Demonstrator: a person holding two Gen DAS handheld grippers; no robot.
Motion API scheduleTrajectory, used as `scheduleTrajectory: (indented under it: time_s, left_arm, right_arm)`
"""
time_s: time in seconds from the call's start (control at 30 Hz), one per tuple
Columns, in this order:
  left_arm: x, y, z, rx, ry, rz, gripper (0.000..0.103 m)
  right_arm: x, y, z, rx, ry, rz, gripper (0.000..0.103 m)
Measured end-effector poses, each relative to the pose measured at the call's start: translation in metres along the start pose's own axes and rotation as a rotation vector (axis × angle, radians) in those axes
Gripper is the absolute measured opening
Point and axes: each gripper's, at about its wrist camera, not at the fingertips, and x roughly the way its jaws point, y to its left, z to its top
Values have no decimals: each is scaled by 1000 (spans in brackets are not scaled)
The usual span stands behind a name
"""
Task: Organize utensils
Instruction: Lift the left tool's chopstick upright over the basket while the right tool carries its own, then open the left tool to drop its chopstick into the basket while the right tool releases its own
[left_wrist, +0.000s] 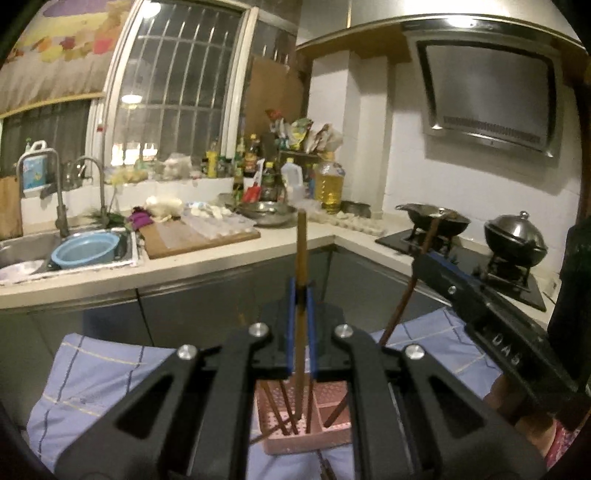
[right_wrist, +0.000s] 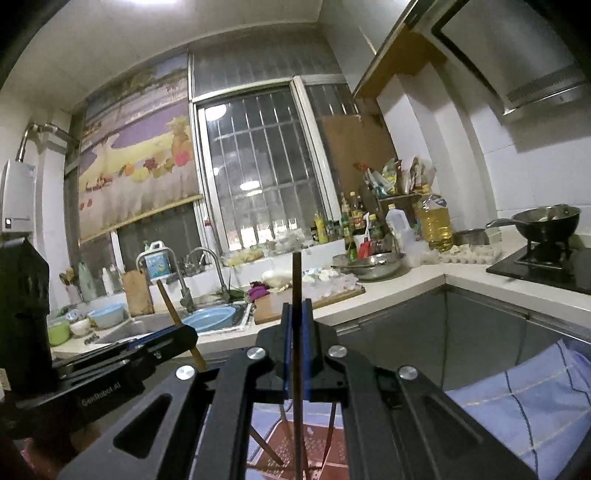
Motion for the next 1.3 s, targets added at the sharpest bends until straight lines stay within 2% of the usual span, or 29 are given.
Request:
scheduleTrajectory:
  time_s: [0.23,0.6,0.83,0.93,1.0,1.03,1.3]
  left_arm:
    - [33,6,-20,6,58,6,5]
    - [55,3,-46,18,120,-2,5]
    - [64,0,-64,33,178,65,6]
    - [59,1,-70,22,191,89,11]
    - [53,1,-72,17,190,110,16]
    - [47,0,-73,18,185,125,17]
    - [-4,-10,-90,4,172,203,20]
  right_arm:
    - [37,-8,-26,8,59,11,5]
    - [45,-10,-50,10,113,5,5]
    - [51,-13,-65,51,196,27,7]
    - [41,-17,-65,100,197,47,14]
    - [28,-18,-63,114,176,48,36]
    - [24,-18,-62,118,167,48,40]
    - [-57,-7,-73,146,103,36,40]
